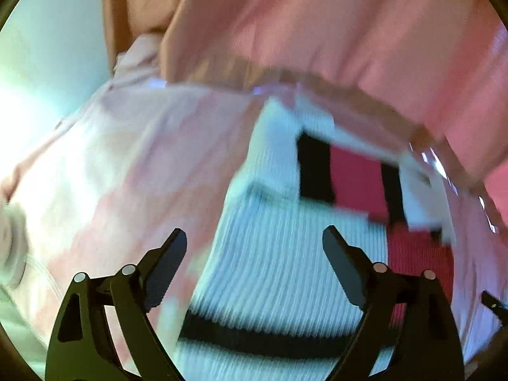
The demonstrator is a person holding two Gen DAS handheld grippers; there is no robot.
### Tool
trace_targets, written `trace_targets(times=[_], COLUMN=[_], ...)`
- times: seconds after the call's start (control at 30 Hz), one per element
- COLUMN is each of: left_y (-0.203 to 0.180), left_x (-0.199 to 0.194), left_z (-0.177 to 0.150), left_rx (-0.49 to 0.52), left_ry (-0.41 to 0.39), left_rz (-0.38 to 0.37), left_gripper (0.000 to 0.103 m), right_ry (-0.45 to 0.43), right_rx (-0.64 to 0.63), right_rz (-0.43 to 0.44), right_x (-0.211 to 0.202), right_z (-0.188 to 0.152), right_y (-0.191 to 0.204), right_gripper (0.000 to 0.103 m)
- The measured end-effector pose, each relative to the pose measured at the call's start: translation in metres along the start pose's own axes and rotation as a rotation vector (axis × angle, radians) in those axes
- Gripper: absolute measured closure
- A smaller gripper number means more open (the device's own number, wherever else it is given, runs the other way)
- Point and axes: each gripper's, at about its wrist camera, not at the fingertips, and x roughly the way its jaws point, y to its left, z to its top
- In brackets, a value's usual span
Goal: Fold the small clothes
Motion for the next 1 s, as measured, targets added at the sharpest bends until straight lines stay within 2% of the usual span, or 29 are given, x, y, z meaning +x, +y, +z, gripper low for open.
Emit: trace_targets(times=[0.1, 0.2, 0.23, 0.33, 0.43, 0.6, 0.63, 0.67, 0.7, 0.73, 0.77, 0.83, 0.93, 1.0], left_y=[0.031, 0.052, 0.054, 0.055, 0.046, 0.031, 0.027, 0.025, 0.022, 0.019, 0.016, 0.01, -0.011, -0.021], left_x=[-0.01, -0.014, -0.014, -0.017, -0.011, -0.008, -0.008, -0.01, -0.012, -0.013, -0.015, -0.028, -0.07, -0.096], left_z=[-0.044, -0.086, -0.095, -0.118, -0.139, -0.154, -0.155, -0.154, -0.153, -0.152, -0.149, -0.147, -0.148, -0.154], left_rx=[-0.034, -0.057, -0.061, -0.086, -0.104, -0.068, -0.056, -0.047, -0.032, -0.022, -0.032, -0.048, 0.011, 0.032], left_ry=[0.078, 0.138, 0.164, 0.201, 0.251, 0.228, 0.224, 0.217, 0.207, 0.208, 0.219, 0.204, 0.133, 0.112], left_rz=[0.012, 0.057, 0.066, 0.012, -0.02, 0.035, 0.045, 0.052, 0.043, 0.031, -0.014, -0.052, -0.101, -0.149], left_gripper=[0.017, 0.017, 0.017, 0.017, 0.017, 0.017, 0.023, 0.042, 0.058, 0.087, 0.088, 0.089, 0.089, 0.092], right_ry=[0.076, 0.111, 0.075, 0.089, 0.082, 0.057, 0.047, 0.038, 0.043, 0.043, 0.033, -0.033, -0.135, -0.164], right_rx=[0.058, 0.07, 0.053, 0.044, 0.017, 0.016, 0.006, -0.012, -0.026, -0.007, 0.008, -0.01, -0.031, -0.047], right_rz=[0.018, 0.015, 0.006, 0.058, 0.051, 0.067, 0.065, 0.054, 0.042, 0.06, 0.076, 0.067, 0.057, 0.038], right_x=[0.017, 0.03, 0.026, 0.022, 0.026, 0.036, 0.038, 0.041, 0.044, 0.045, 0.042, 0.019, -0.037, -0.065], right_z=[-0.062, -0.104, -0.109, -0.12, -0.122, -0.114, -0.113, -0.11, -0.108, -0.106, -0.104, -0.096, -0.086, -0.089], right_y=[0.002, 0.007, 0.011, 0.022, 0.033, 0.046, 0.048, 0.052, 0.052, 0.05, 0.048, 0.049, 0.042, 0.035], right_gripper=[0.045, 0.045, 0.045, 0.045, 0.044, 0.044, 0.051, 0.084, 0.093, 0.095, 0.096, 0.096, 0.097, 0.097])
